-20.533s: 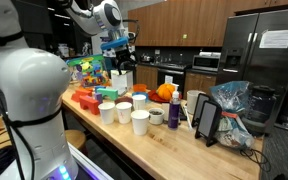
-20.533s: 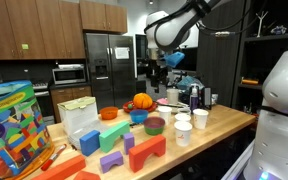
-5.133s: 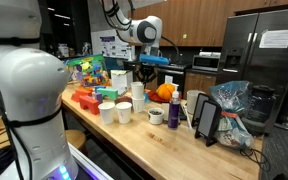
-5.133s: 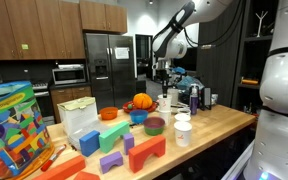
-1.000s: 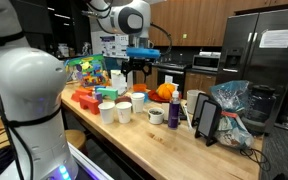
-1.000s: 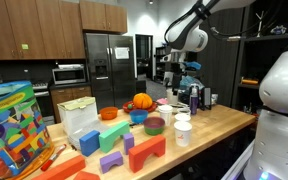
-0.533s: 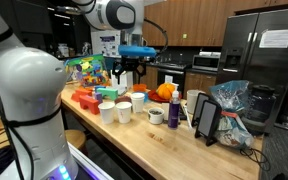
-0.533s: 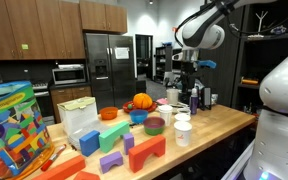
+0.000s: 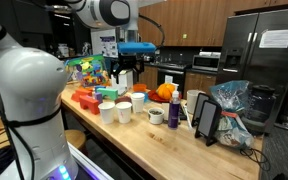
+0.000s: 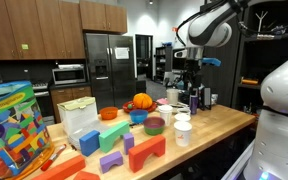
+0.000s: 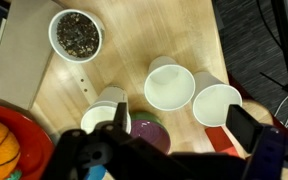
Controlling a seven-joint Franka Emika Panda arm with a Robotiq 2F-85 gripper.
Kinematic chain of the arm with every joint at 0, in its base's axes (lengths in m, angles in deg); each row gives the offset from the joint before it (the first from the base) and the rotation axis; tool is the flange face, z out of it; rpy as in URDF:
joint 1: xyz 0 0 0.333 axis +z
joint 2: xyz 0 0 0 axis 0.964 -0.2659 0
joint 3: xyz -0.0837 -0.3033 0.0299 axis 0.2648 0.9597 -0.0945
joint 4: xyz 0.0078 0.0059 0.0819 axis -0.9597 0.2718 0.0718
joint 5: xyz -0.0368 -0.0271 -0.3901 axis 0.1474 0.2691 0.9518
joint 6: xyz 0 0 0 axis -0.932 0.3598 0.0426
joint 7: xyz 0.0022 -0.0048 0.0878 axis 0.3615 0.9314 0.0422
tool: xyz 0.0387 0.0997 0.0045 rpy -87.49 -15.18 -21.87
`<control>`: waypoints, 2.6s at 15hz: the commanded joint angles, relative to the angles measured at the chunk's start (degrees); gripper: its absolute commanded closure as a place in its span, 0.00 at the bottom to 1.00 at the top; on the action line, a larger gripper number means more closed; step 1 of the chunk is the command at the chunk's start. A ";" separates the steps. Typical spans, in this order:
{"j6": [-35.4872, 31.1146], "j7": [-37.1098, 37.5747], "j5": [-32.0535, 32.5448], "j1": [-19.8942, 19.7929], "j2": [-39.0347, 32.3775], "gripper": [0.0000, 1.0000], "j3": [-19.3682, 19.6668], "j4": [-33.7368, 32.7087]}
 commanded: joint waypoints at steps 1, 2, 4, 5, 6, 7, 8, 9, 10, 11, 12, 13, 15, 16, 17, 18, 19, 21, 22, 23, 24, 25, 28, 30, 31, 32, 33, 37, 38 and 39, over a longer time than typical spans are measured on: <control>0.50 -2.48 1.21 1.97 1.01 0.00 0.71 -0.12; 0.63 -2.97 1.12 2.53 0.80 0.00 0.51 -0.13; 0.18 -4.12 1.07 3.78 0.45 0.00 0.00 -0.13; 0.19 -4.74 1.02 4.49 0.34 0.00 -0.29 -0.13; 0.14 -5.14 0.96 5.26 0.22 0.00 -0.68 -0.13; 0.16 -5.89 1.08 6.07 0.02 0.00 -1.08 -0.13; 0.18 -6.36 1.19 6.77 -0.05 0.00 -1.56 -0.13; 0.00 -7.15 1.43 7.53 -0.22 0.00 -2.09 -0.12; -0.32 -7.55 1.79 8.21 -0.48 0.00 -2.89 -0.12; -0.21 -8.08 1.97 8.82 -0.58 0.00 -3.51 -0.12; -0.55 -8.44 1.86 9.70 -0.94 0.00 -4.15 -0.12; -0.44 -8.69 1.81 10.41 -0.98 0.00 -4.80 -0.10; -0.99 -8.68 1.78 12.06 -1.82 0.00 -6.42 -0.10; -0.79 -8.60 1.73 12.86 -2.31 0.00 -7.19 -0.10; -0.69 -8.52 1.80 13.60 -2.87 0.00 -8.01 -0.08; -0.27 -8.36 1.77 14.34 -3.35 0.00 -8.81 -0.07; -0.40 -8.31 1.92 15.01 -4.30 0.00 -9.63 -0.04; 0.39 -8.38 1.94 16.10 -5.79 0.00 -10.87 0.02; 1.03 -8.66 1.84 16.59 -6.62 0.00 -11.25 0.01; 0.99 -8.72 1.89 16.96 -7.53 0.00 -11.72 0.05; 1.26 -8.90 1.91 17.25 -8.26 0.00 -12.04 0.09; 0.97 -9.39 1.69 17.58 -9.25 0.00 -12.18 0.11; -0.08 -10.27 1.69 17.68 -11.45 0.00 -12.59 0.12; -1.50 -10.38 2.03 17.18 -13.01 0.00 -12.84 0.10; -2.09 -9.95 2.25 16.91 -13.68 0.00 -13.03 0.09; -2.57 -8.64 3.03 16.32 -14.04 0.00 -13.47 0.07; -1.03 -9.71 1.24 17.22 -13.00 0.00 -12.89 0.07; -1.80 -9.62 1.75 16.92 -14.15 0.00 -13.03 -0.04; -1.81 -9.62 1.75 16.92 -14.19 0.00 -13.04 -0.04; -1.82 -9.62 1.75 16.92 -14.20 0.00 -13.04 -0.05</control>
